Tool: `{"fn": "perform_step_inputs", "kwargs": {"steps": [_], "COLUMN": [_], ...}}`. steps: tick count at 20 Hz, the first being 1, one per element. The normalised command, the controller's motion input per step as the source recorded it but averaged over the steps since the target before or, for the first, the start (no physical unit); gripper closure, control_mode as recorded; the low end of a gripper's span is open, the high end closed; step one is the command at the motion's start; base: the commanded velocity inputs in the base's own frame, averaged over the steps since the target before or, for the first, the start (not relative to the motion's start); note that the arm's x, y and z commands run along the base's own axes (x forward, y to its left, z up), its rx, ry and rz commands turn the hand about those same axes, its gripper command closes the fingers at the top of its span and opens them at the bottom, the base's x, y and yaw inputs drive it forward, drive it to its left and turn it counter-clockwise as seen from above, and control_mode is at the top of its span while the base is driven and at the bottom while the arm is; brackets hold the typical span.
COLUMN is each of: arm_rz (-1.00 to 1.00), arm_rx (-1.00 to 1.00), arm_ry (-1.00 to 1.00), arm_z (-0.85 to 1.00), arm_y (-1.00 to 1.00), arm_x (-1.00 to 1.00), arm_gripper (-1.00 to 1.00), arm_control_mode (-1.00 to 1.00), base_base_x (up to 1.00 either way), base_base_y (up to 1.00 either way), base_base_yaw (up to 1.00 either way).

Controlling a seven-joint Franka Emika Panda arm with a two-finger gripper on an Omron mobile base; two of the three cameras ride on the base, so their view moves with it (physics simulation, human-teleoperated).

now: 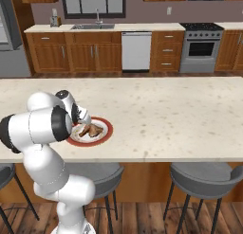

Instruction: Take the cheese, chicken drumstick, and carrot from the fridge and place them on the plate on the dining counter to create an appetizer plate.

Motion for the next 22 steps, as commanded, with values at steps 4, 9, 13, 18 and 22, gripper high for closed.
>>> {"fn": "perform_step_inputs", "kwargs": {"steps": [4, 9, 13, 18, 22], "arm_rz": [-0.09, -0.08, -0.08, -0.09, -0.15], "arm_rx": [0.0, 0.0, 0.0, 0.0, 0.0], "arm_ry": [0.13, 0.09, 0.08, 0.02, 0.0], "arm_z": [-0.25, -0.4, -0.3, -0.25, 0.02], "arm_y": [0.02, 0.24, 0.23, 0.01, -0.47], "arm_x": [0.0, 0.12, 0.18, 0.2, 0.09], "arm_gripper": [1.0, 1.0, 1.0, -1.0, -1.0], "arm_control_mode": [-1.0, -1.0, -1.0, -1.0, -1.0], "base_base_x": [0.0, 0.0, 0.0, 0.0, 0.0], "base_base_y": [0.0, 0.0, 0.0, 0.0, 0.0], "base_base_yaw": [0.0, 0.0, 0.0, 0.0, 0.0]}}
